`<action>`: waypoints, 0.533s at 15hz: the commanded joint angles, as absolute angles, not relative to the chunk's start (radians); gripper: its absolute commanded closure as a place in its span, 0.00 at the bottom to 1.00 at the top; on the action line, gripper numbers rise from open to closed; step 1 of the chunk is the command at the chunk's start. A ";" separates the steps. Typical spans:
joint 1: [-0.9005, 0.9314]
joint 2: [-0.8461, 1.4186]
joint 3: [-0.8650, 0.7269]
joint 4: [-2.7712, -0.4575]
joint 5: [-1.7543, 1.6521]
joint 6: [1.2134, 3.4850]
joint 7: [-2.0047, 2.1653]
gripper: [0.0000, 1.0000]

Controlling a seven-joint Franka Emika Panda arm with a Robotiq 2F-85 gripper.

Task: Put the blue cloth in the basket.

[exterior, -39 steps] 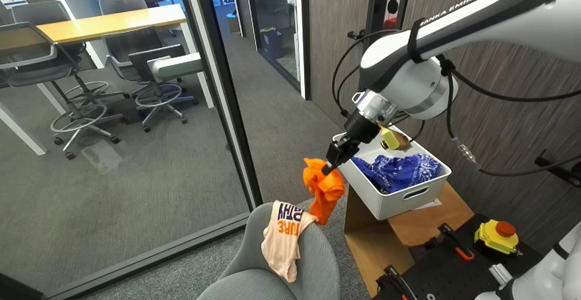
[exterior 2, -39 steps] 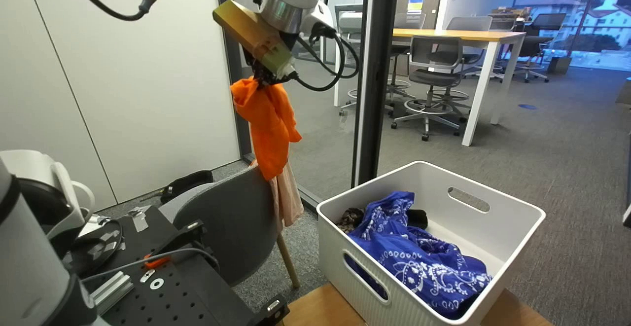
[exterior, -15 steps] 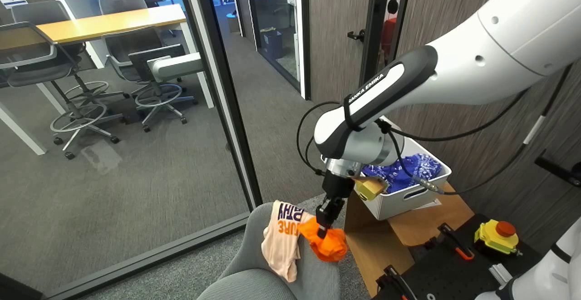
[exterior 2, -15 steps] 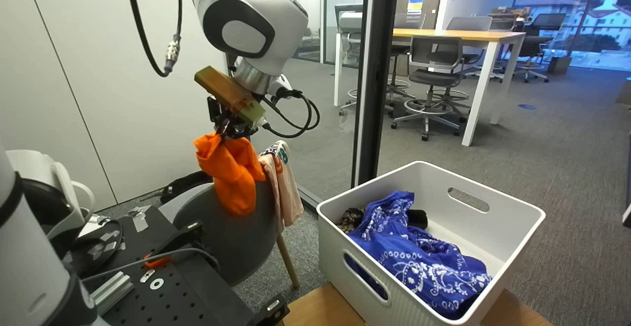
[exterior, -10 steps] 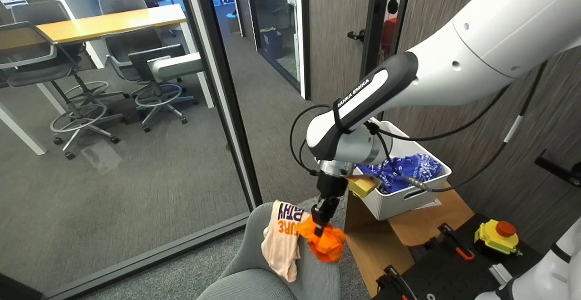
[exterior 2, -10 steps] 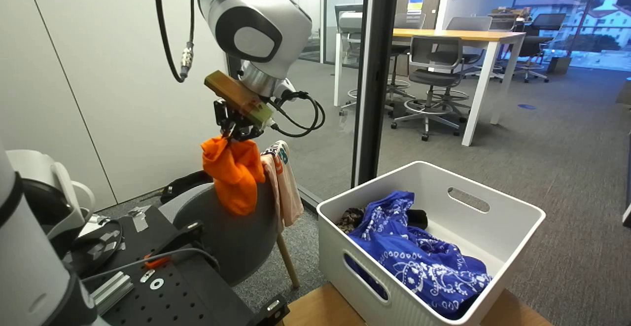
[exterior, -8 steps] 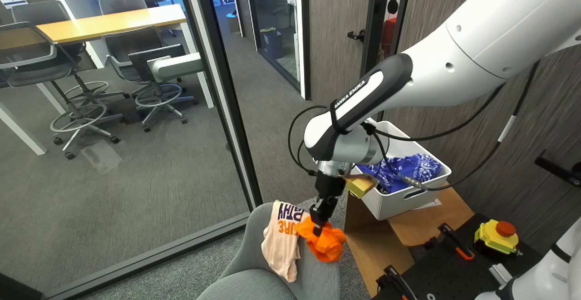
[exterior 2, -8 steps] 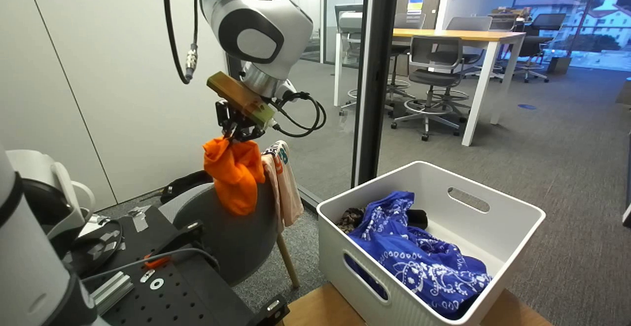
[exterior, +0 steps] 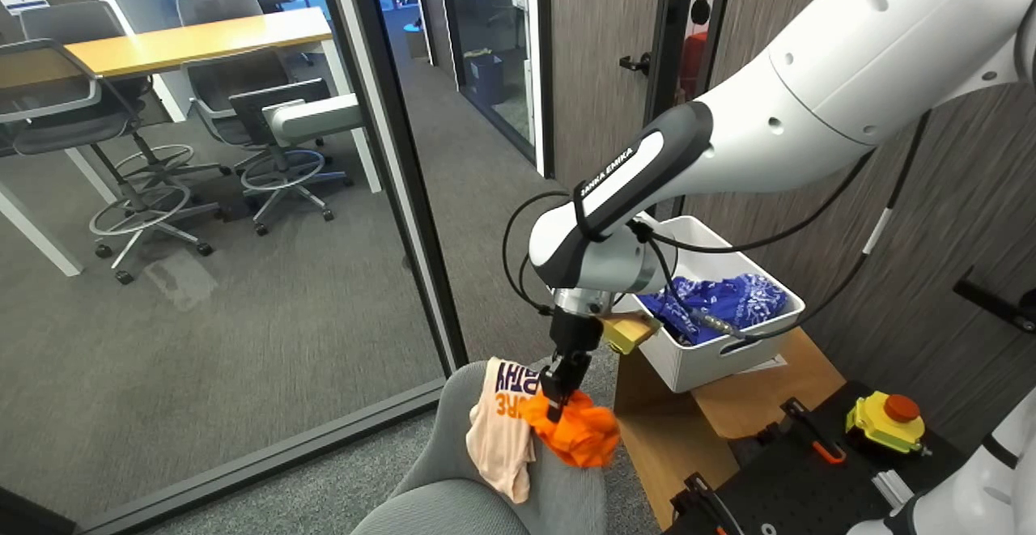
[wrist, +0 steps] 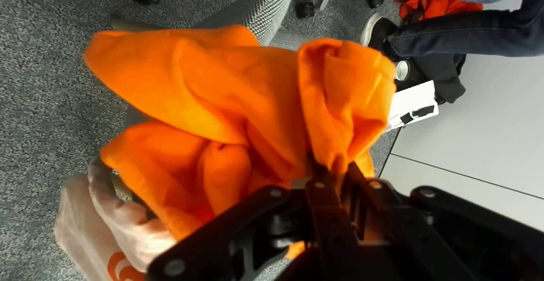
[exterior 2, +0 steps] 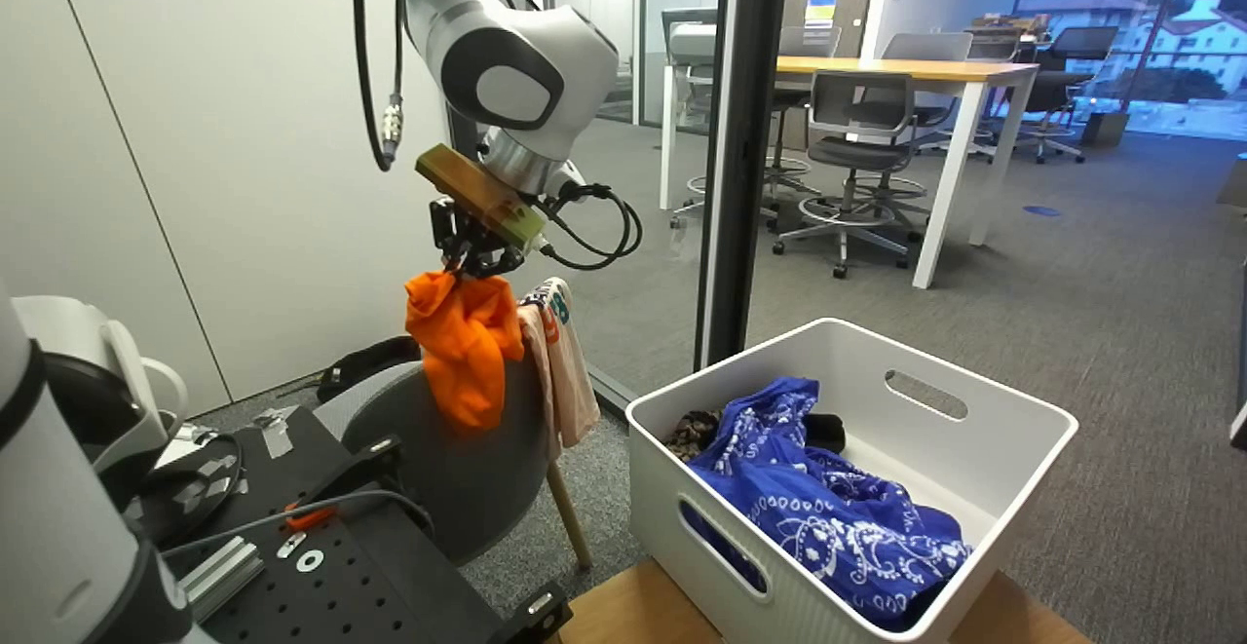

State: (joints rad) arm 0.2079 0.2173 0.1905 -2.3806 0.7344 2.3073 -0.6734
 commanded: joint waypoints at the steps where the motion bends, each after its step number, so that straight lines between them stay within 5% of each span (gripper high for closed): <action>1: 0.196 0.244 0.215 -2.340 0.697 2.310 -0.618 0.64; 2: 0.197 0.247 0.217 -2.336 0.689 2.311 -0.608 0.63; 8: 0.195 0.262 0.232 -2.318 0.652 2.311 -0.563 0.19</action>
State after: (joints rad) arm 0.2079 0.2437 0.2107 -2.3492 0.6843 2.3073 -0.6068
